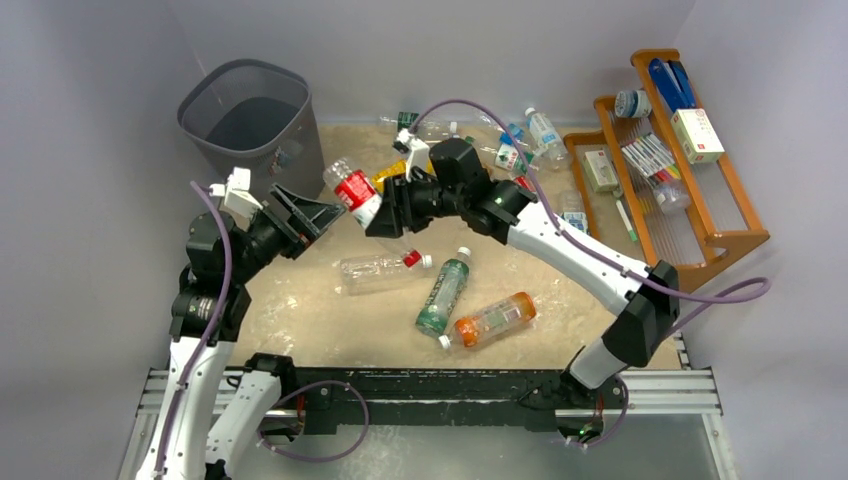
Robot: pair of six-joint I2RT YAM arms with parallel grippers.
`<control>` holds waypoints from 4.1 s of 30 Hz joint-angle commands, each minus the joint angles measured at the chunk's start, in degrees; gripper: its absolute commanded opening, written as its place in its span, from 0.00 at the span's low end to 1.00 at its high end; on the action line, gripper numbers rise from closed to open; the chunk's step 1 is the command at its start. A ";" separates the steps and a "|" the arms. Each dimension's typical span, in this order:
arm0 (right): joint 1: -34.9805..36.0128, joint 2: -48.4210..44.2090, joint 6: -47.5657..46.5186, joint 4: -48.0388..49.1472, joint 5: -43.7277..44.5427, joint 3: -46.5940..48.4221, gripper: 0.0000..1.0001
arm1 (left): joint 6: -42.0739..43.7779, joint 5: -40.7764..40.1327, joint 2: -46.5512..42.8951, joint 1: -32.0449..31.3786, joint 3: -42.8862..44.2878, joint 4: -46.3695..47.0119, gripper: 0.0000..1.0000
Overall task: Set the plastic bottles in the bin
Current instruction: Pick up the plastic bottle at the center of the board, then place the plastic bottle in the trash bin, then pick up the plastic bottle at the center of the board.
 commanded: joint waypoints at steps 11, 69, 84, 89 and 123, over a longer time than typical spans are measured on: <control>2.40 15.06 1.67 -20.36 -1.76 34.73 0.43 | -5.35 -3.18 6.28 -0.24 9.67 9.28 0.93; 2.00 -43.29 5.01 -5.31 8.37 -21.53 1.00 | 2.98 -24.16 40.48 11.14 43.66 6.72 0.41; 2.00 -47.27 6.61 -4.74 7.73 -26.99 1.00 | -0.57 -36.20 43.84 25.86 42.17 12.92 0.42; 2.01 -44.57 5.48 -2.59 7.47 -27.40 1.00 | 0.19 -37.50 47.14 25.35 40.47 14.04 0.45; 1.71 -38.12 22.65 -11.91 37.55 -25.52 1.00 | 13.95 -3.77 13.71 19.12 24.96 -10.86 0.85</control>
